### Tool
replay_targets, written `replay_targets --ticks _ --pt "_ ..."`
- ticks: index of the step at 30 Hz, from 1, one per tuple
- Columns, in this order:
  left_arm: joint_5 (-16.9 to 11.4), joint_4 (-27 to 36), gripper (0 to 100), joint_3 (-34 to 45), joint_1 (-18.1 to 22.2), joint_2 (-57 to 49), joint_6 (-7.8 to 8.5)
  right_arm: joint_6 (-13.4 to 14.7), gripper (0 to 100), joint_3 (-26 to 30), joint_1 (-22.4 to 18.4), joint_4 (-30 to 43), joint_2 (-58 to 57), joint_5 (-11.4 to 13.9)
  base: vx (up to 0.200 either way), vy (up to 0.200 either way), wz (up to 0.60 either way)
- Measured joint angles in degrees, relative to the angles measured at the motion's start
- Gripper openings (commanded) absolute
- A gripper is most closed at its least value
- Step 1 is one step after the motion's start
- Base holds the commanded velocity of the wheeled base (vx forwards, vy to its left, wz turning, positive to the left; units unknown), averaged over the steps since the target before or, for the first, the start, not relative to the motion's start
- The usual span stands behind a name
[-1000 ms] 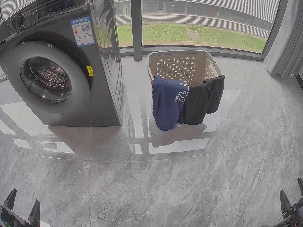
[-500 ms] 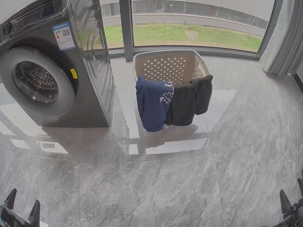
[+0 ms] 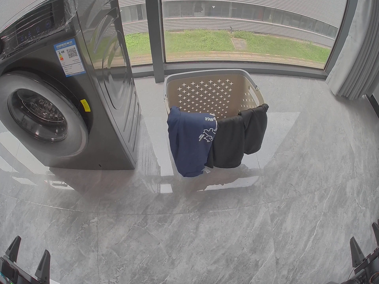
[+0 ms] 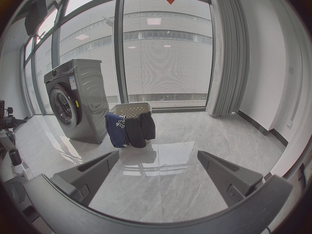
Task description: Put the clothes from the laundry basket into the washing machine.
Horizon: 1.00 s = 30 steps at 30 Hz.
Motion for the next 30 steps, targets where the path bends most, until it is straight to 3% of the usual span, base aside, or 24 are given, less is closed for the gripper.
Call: replay_targets --ticks 10,30 --pt "0.0 0.0 100 0.0 0.0 0.0 -0.01 0.0 100 0.0 0.0 0.0 0.0 0.0 0.000 0.000 0.00" --pt "0.0 0.0 100 0.0 0.0 0.0 -0.01 0.0 100 0.0 0.1 0.0 0.0 0.0 0.000 -0.180 0.00"
